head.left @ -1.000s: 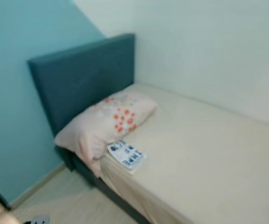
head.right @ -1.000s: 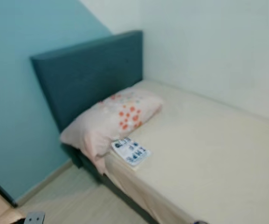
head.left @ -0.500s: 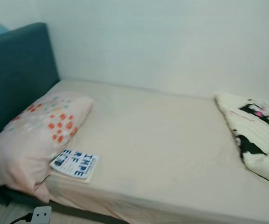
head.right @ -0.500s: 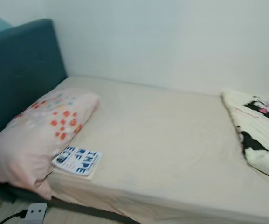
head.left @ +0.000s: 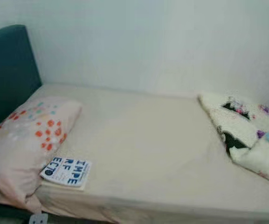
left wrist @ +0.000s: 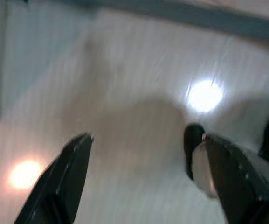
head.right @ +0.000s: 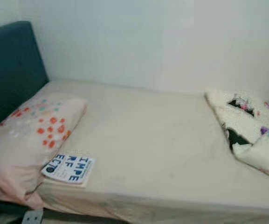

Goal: Clean up the room

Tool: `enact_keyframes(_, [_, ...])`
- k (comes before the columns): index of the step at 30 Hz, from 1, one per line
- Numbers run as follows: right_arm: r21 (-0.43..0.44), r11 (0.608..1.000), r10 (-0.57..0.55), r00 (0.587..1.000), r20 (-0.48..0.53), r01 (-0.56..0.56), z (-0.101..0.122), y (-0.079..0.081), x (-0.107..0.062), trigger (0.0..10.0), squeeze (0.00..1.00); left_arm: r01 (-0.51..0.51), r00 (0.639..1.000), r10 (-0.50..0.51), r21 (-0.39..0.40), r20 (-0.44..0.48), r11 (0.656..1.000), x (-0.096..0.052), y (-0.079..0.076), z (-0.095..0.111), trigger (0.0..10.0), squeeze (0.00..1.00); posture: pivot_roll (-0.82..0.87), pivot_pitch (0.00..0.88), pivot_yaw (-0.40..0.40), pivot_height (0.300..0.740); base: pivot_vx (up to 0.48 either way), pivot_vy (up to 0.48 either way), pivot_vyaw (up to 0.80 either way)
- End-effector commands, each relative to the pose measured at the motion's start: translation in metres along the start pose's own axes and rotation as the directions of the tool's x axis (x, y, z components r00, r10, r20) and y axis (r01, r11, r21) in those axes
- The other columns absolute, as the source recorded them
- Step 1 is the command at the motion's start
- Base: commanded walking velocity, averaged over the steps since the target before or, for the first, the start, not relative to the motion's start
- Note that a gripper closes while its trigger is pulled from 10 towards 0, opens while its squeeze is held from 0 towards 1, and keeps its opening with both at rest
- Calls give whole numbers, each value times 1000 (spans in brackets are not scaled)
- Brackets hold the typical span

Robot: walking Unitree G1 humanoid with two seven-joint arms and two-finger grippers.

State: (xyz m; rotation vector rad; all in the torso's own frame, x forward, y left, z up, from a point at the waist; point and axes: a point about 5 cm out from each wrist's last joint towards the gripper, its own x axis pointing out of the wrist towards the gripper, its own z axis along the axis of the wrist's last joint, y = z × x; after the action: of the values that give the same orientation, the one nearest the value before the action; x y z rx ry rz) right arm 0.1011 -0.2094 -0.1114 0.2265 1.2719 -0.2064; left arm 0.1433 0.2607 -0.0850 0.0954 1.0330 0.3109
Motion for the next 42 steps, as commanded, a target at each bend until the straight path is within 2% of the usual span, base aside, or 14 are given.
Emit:
enact_keyframes(1, [-8,1000,17,1000,-14,-18,-4,3,0,10000,0,8,1000,-8,0,14,1000,1,-5,6,10000,0,77,0,-50,740,0,0,-712])
enact_keyframes(8, [-66,997,32,999,-9,-32,-1,6,1,10000,0,-17,1000,17,-21,0,1000,1,-2,4,10000,0,84,0,-57,740,0,0,-712])
enact_keyframes(9, [-154,987,47,999,-6,-48,2,8,1,10000,0,-33,999,33,-29,-13,999,1,0,2,10000,0,88,0,-63,740,0,0,-712])
enact_keyframes(13, [-216,975,50,999,-6,-51,5,9,1,10000,0,-43,999,42,-31,-22,999,1,1,1,10000,0,90,0,-64,740,0,0,-709])
enact_keyframes(16, [-380,924,-44,999,-16,35,9,-2,0,10000,0,-50,998,49,-34,-30,998,0,2,-1,10000,0,96,0,-70,740,0,0,-706])
enact_keyframes(17, [-482,850,-191,977,94,212,34,-20,-4,10000,0,-55,998,54,-36,-37,998,0,2,-2,10000,0,99,0,-75,740,0,0,-456])
enact_keyframes(19, [-468,844,-210,964,163,263,49,-23,-6,10000,0,-56,998,54,-36,-39,998,0,2,-3,10000,0,101,0,-76,740,0,0,-228])
enact_keyframes(20, [-349,924,-42,948,317,158,90,4,-10,10000,0,-59,997,57,-42,-43,997,0,2,-4,10000,0,97,0,-78,740,0,0,0])
enact_keyframes(22, [-349,924,-42,948,317,158,90,4,-10,10000,0,-59,997,57,-42,-43,997,0,2,-4,10000,0,97,0,-78,740,0,0,0])
enact_keyframes(27, [-288,955,179,909,376,-69,116,46,-14,10000,0,-60,997,58,-41,-44,997,0,2,-4,10000,0,97,0,-78,740,0,0,0])
enact_keyframes(30, [-293,927,330,878,348,-232,115,76,-14,10000,0,-49,998,48,-47,-34,998,0,-1,-2,10000,0,101,0,-79,740,0,0,0])
enact_keyframes(33, [-444,798,500,860,108,-408,68,123,-9,10000,0,28,1000,-28,40,0,999,0,-17,4,10000,0,111,0,-82,740,0,0,0])
enact_keyframes(37, [-500,734,522,853,-18,-460,42,132,-8,10000,0,56,998,-56,77,-1,995,0,-24,2,10000,0,118,0,-87,740,0,0,0])
enact_keyframes(42, [-403,796,510,859,46,-451,55,120,-7,10000,0,59,998,-58,85,-16,995,-1,-30,-3,10000,0,113,0,-89,740,0,-399,0])
